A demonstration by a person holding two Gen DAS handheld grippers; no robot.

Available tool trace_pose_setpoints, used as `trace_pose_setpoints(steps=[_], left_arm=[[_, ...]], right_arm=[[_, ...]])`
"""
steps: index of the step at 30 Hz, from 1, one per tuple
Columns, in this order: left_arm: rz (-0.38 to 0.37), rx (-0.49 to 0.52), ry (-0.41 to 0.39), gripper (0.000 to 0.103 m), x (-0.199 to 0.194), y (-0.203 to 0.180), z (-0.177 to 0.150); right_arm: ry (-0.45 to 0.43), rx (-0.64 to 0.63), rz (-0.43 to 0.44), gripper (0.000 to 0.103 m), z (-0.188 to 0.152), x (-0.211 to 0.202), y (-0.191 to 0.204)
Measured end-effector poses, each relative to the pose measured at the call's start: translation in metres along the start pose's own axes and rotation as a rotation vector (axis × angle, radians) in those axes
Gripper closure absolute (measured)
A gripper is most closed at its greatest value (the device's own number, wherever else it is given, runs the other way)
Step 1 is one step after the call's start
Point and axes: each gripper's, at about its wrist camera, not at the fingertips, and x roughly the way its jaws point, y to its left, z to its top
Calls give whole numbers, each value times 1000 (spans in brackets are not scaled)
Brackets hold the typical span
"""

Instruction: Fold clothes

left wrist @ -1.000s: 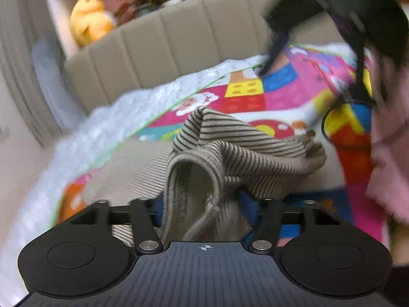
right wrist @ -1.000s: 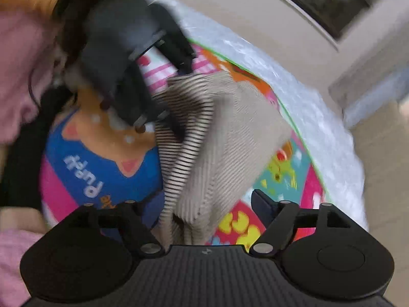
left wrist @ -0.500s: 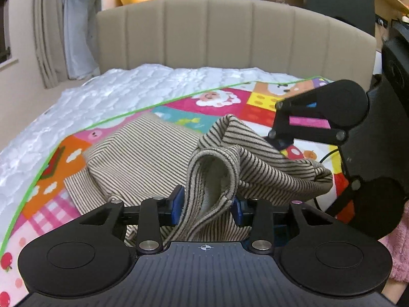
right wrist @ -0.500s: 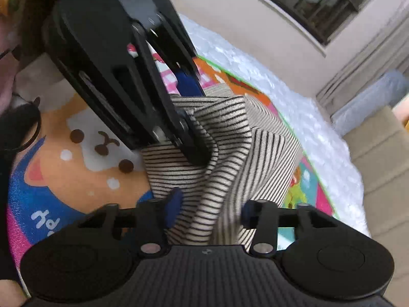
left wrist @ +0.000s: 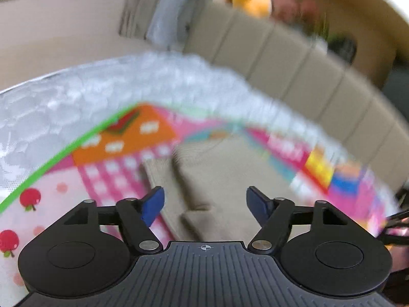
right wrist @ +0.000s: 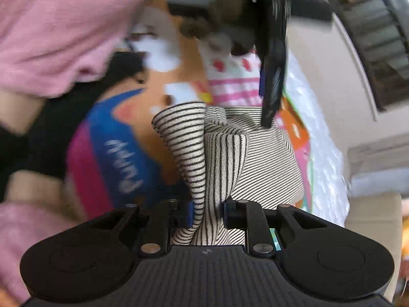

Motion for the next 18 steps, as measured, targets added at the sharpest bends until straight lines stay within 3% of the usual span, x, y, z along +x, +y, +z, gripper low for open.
trace_pose_setpoints(steps=[3,7,9,11,14,18], left_arm=[[75,197,129,28,25,-25,-12],[69,229,206,26,31,-26,-20],[74,166,145,29,16,-13,-9],[61,79,73,26,-1,5,1],[31,-54,-20,19,-30,34,8],[-14,-137,-77,11,-43,53,11]], right_arm=[[-16,-73,-25,84,2,-24,-8],[-56,-188,-145,84,7,-11,-40],[-82,-235,-186,83,10,7,-55],[-101,-286,-202,83,14,32,-69],[-110,-307,-164,81,22,73,-92],[-117,-293,-132,74,27,120,-113]])
